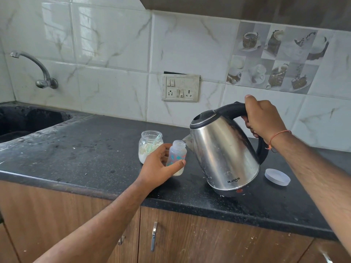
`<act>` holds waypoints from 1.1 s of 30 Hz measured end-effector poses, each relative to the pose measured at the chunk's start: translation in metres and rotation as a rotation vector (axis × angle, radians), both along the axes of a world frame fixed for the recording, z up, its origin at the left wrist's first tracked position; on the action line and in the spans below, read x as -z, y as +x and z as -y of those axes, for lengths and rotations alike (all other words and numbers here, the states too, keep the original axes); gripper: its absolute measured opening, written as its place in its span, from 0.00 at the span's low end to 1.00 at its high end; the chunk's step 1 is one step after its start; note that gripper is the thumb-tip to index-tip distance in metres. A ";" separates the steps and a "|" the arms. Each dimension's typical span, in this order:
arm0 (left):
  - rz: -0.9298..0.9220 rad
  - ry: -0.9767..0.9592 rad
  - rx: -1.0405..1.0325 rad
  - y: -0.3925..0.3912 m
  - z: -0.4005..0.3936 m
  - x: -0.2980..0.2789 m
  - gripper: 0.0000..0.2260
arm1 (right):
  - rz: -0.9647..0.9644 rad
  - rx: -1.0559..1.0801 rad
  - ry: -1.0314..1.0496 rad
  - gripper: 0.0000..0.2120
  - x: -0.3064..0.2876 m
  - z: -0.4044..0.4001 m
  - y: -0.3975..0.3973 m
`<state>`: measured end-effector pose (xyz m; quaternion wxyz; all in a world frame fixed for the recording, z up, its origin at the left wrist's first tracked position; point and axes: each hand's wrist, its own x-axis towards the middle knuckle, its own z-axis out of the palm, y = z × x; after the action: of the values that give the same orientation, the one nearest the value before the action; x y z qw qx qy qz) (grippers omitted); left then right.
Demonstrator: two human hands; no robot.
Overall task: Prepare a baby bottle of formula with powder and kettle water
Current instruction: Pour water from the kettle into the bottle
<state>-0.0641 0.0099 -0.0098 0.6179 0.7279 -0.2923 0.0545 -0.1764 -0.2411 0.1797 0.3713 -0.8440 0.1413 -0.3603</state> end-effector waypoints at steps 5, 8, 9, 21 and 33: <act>-0.012 -0.028 -0.005 0.000 0.001 0.001 0.20 | -0.006 0.008 -0.036 0.28 -0.002 -0.003 0.002; -0.019 -0.041 -0.003 0.000 0.001 0.001 0.19 | -0.022 0.004 -0.087 0.25 -0.003 -0.005 0.001; -0.020 -0.042 -0.005 -0.001 0.001 0.001 0.18 | -0.025 -0.001 -0.121 0.24 -0.003 -0.006 0.001; -0.044 -0.057 -0.011 -0.008 0.000 -0.004 0.17 | -0.025 -0.009 -0.116 0.25 -0.007 -0.014 0.004; -0.047 -0.047 -0.030 -0.004 0.001 -0.001 0.13 | -0.036 -0.002 -0.166 0.28 -0.008 -0.023 0.012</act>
<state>-0.0677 0.0089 -0.0089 0.6407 0.7185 -0.2654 0.0537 -0.1646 -0.2179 0.1880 0.2978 -0.8785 0.1167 -0.3549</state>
